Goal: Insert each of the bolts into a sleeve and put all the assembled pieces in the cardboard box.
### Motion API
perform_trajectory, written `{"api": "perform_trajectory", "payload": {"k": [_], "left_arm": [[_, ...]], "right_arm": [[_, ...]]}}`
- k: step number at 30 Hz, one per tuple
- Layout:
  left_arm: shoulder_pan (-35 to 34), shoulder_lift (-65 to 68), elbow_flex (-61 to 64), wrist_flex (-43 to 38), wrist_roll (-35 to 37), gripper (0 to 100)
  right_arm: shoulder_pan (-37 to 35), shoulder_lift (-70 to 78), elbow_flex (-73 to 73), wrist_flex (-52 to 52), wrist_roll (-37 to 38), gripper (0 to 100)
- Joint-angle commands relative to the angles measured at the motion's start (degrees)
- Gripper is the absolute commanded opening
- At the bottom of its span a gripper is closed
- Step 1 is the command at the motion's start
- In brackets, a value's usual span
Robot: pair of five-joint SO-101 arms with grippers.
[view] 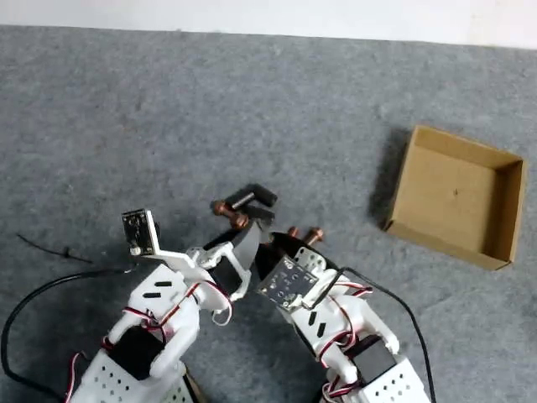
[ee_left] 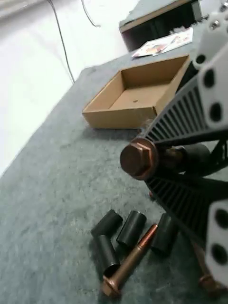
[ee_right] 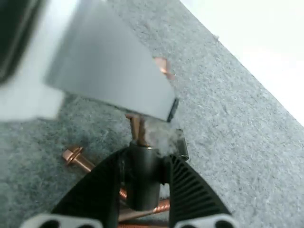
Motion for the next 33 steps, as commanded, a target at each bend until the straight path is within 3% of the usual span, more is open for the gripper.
{"api": "perform_trajectory", "payload": {"k": [1, 11, 18, 23, 27, 30, 33], "left_arm": [[0.6, -0.7, -0.9, -0.1, -0.8, 0], [1.1, -0.7, -0.3, 0.2, -1.0, 2], [2.1, -0.6, 1.5, 1.1, -1.2, 36], [1.3, -0.6, 0.9, 2.8, -3.1, 39], [-5.8, -0.7, 0.1, 2.8, -2.5, 39], [-14.5, -0.7, -1.4, 1.6, 3.6, 39], [-20.6, -0.7, -0.1, -2.2, 5.0, 39]], "right_arm": [[0.5, -1.2, 5.3, -2.0, -3.4, 0.4], [0.7, -1.2, 5.3, -2.0, -3.3, 0.4], [0.7, -1.2, 5.3, -2.0, -3.3, 0.4], [2.4, -1.2, 5.3, -2.0, -3.3, 0.4], [4.6, -1.2, 5.3, -2.0, -3.4, 0.4], [6.5, -1.2, 5.3, -2.8, -3.7, 0.4], [9.5, -1.2, 5.3, -3.9, -3.8, 0.4]]}}
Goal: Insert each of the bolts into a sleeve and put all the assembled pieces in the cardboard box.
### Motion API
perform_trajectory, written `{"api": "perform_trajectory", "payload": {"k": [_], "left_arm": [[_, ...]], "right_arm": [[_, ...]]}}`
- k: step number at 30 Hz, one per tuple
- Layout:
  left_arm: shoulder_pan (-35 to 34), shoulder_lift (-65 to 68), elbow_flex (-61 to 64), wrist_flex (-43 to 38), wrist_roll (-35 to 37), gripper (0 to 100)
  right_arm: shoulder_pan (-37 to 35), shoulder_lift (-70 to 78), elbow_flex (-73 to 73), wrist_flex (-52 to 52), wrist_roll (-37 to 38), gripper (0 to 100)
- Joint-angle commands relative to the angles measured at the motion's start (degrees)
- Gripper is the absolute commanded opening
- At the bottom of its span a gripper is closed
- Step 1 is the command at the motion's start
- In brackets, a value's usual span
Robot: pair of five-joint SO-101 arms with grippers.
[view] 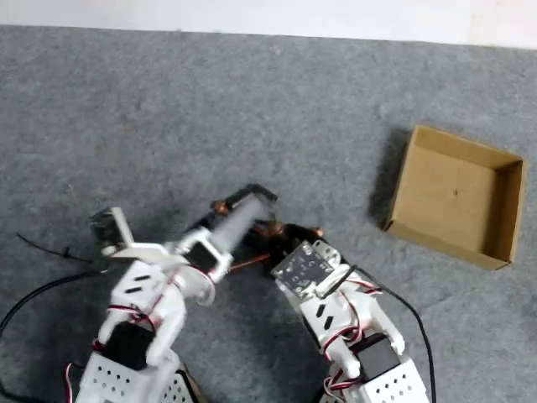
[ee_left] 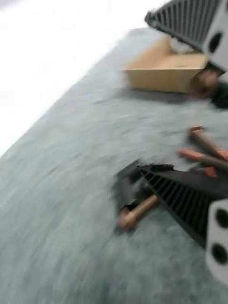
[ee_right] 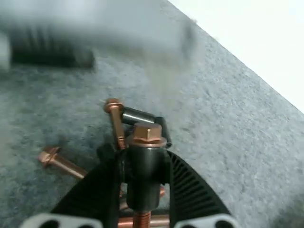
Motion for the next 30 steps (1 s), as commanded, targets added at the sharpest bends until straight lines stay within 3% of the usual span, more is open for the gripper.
{"api": "perform_trajectory", "payload": {"k": [1, 9, 16, 19, 25, 30], "left_arm": [[-6.7, -0.6, -1.2, -4.5, 1.5, 39], [-8.4, -0.5, 1.2, -6.2, -6.2, 39], [-4.4, 0.0, 3.9, -5.9, -15.6, 38], [-4.9, 0.0, 3.9, -5.8, -18.7, 30], [-9.2, -0.5, 3.9, -6.2, -25.3, 1], [-10.7, -0.6, 3.9, -6.2, -27.1, 1]], "right_arm": [[4.0, -1.2, 5.3, -3.2, -0.5, 0.4], [10.5, -0.9, 5.3, -2.8, -0.8, 0.4], [22.5, -1.1, 5.3, -2.9, -8.4, 0.4], [27.3, -1.0, 5.3, -2.8, -10.5, 0.4], [30.1, -0.9, 5.3, -2.8, -12.4, 0.4], [31.7, -1.1, 5.3, -1.7, -12.5, 0.4]]}}
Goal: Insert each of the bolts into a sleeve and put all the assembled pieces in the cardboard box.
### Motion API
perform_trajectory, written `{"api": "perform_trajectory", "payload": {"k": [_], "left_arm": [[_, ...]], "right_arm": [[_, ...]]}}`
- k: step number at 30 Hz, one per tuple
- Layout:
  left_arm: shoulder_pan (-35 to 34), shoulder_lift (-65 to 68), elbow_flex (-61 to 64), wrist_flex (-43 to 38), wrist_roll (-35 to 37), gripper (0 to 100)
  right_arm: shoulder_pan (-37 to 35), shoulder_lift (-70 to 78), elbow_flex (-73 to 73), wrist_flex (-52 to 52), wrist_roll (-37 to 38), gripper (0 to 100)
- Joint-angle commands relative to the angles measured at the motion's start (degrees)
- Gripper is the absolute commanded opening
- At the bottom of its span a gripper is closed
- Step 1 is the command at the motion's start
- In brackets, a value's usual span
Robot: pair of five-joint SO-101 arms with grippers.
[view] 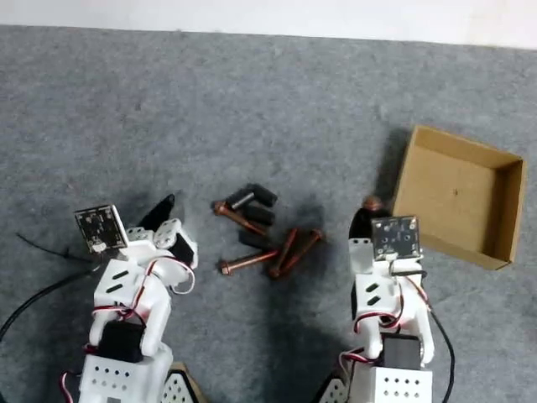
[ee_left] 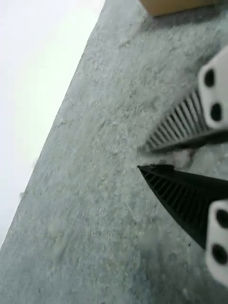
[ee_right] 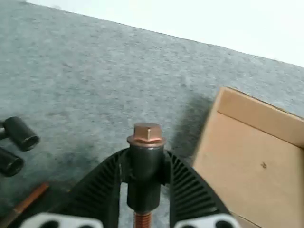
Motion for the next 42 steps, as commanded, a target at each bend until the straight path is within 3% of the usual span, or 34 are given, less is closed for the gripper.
{"api": "perform_trajectory", "payload": {"k": [1, 6, 10, 16, 20, 25, 27, 33, 38, 42], "left_arm": [[-1.1, -0.7, 1.2, -1.3, -1.1, 1], [-1.0, -0.2, 1.2, -1.3, -0.8, 1], [-0.9, -0.2, 1.2, -1.3, -0.8, 1], [-0.7, -0.2, 1.2, -1.3, -0.8, 1], [-0.7, -0.2, 1.2, -1.3, -0.9, 1], [-0.7, -0.2, 1.2, -1.3, -0.8, 1], [-0.7, -0.2, 1.2, -1.3, -0.8, 1], [0.6, -0.3, 1.2, -1.2, -0.9, 1], [0.9, -0.3, 1.2, -1.0, -1.0, 1], [0.8, -0.4, 1.2, -1.0, -1.0, 1]], "right_arm": [[1.9, -1.2, 5.3, -0.5, -0.6, 0.4], [6.4, -0.9, 4.8, -0.9, -0.7, 0.4], [6.7, 0.2, 4.6, -9.2, -0.4, 0.4], [8.4, 18.6, -8.4, -15.8, -1.1, 0.4], [12.4, 42.7, -27.3, -16.1, -9.8, 0.4], [21.1, 68.6, -46.3, -16.0, -30.4, 0.4], [22.5, 75.8, -51.0, -16.0, -35.3, 0.4], [22.5, 89.0, -52.9, -16.0, -35.9, 2.1], [21.8, 91.4, -52.8, -16.0, -36.0, 13.4], [19.8, 91.2, -52.6, -16.0, -35.8, 15.0]]}}
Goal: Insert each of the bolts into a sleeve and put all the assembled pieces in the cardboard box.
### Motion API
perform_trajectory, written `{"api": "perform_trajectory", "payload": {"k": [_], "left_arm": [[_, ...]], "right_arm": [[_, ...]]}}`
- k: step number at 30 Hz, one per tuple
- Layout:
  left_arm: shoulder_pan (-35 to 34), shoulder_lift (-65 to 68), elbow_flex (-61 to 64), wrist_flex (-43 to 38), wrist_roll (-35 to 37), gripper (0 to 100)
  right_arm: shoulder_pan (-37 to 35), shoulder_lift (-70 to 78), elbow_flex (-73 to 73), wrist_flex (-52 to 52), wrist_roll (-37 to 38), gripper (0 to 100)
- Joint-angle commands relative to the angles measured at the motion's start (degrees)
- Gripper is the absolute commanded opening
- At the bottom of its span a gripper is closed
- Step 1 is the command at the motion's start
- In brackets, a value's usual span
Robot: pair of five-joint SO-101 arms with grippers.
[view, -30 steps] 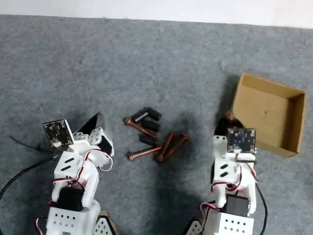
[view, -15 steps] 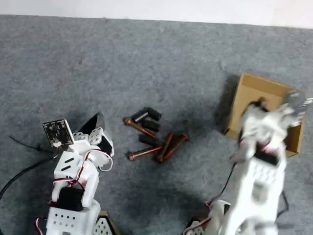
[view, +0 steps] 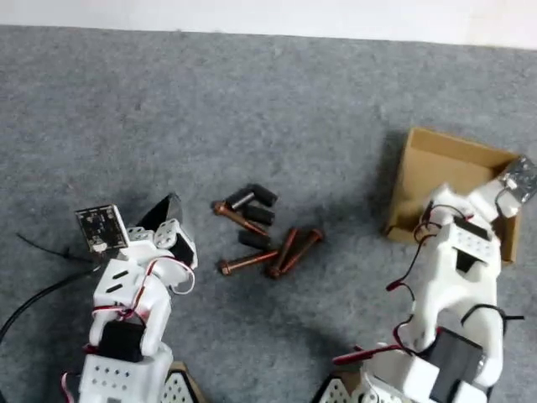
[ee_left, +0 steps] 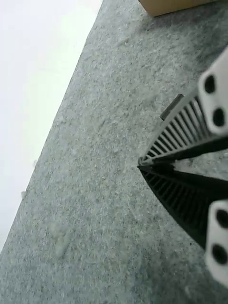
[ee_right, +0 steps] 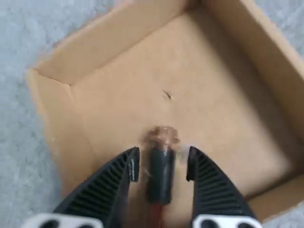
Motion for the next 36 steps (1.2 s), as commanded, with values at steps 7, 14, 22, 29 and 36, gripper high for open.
{"api": "perform_trajectory", "payload": {"k": [7, 14, 22, 29, 36], "left_arm": [[0.0, -0.2, 1.2, -1.0, -0.2, 1], [-4.1, -0.6, 1.2, -1.3, -0.2, 1], [-6.5, -0.7, 1.1, -1.9, -0.2, 1], [-9.8, -0.7, 1.1, -3.3, -0.1, 1], [-12.7, -0.5, 1.1, -4.1, -0.4, 1]], "right_arm": [[-3.5, -7.8, -0.5, 1.3, -0.3, 14.9], [-18.5, -29.7, 13.8, 1.8, -0.1, 14.9], [-43.2, -44.4, 26.2, 1.6, 19.6, 14.9], [-47.2, -44.4, 28.3, 1.6, 21.2, 14.9], [-50.6, -38.6, 22.7, 1.9, 29.4, 14.9]]}}
